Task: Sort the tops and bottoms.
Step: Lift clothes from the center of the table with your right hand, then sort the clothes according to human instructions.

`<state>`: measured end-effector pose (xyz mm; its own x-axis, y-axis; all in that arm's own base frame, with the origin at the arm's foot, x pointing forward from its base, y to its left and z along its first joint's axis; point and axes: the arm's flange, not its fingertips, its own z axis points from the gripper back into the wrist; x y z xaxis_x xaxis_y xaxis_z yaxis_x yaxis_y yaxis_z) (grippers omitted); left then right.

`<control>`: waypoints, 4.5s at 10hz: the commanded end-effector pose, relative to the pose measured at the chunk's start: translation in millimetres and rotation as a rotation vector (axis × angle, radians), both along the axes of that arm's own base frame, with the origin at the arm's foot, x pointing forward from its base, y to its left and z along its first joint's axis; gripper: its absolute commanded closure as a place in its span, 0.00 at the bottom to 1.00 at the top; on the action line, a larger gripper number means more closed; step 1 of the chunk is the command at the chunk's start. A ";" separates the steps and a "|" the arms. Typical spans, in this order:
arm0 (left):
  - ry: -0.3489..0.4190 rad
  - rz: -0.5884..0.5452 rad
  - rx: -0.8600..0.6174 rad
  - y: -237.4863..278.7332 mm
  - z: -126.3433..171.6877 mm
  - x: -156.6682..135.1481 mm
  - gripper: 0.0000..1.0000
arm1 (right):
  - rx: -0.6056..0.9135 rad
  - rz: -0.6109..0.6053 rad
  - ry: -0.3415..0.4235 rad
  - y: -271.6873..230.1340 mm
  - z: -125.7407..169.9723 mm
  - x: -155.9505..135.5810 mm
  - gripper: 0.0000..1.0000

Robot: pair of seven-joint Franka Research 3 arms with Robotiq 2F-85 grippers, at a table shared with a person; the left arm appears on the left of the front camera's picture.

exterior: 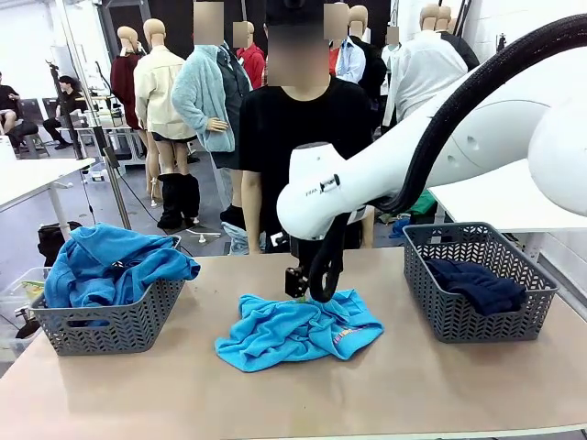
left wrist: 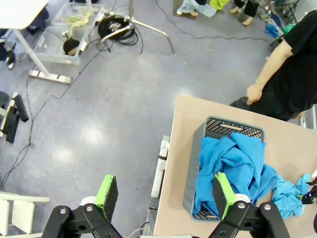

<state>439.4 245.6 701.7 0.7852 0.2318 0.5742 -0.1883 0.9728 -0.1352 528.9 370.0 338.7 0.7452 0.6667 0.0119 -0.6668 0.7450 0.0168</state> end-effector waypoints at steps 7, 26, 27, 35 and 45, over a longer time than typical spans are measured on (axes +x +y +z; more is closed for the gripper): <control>0.012 -0.001 0.014 1.4 2.0 -1.6 0.00 | -0.002 -0.012 0.045 1.7 -6.0 -19.0 0.81; 0.012 -0.001 0.014 1.4 2.0 -1.6 0.00 | -0.168 -0.224 -0.336 24.7 437.8 -115.1 1.00; 0.012 -0.001 0.014 1.4 2.0 -1.6 0.00 | -0.154 -0.277 -0.342 22.0 465.2 -127.3 1.00; 0.012 -0.001 0.014 1.4 2.0 -1.6 0.00 | -0.119 -0.336 -0.352 -9.5 482.7 -175.4 1.00; 0.077 0.232 -0.047 120.1 -19.1 -53.2 0.00 | -0.119 -0.336 -0.352 -9.5 482.7 -175.4 1.00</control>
<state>394.0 364.1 670.7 0.7698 0.4384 0.4640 -0.4136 0.8962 -0.1606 354.4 362.7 821.9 0.8869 0.3929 0.2428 -0.3246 0.9043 -0.2773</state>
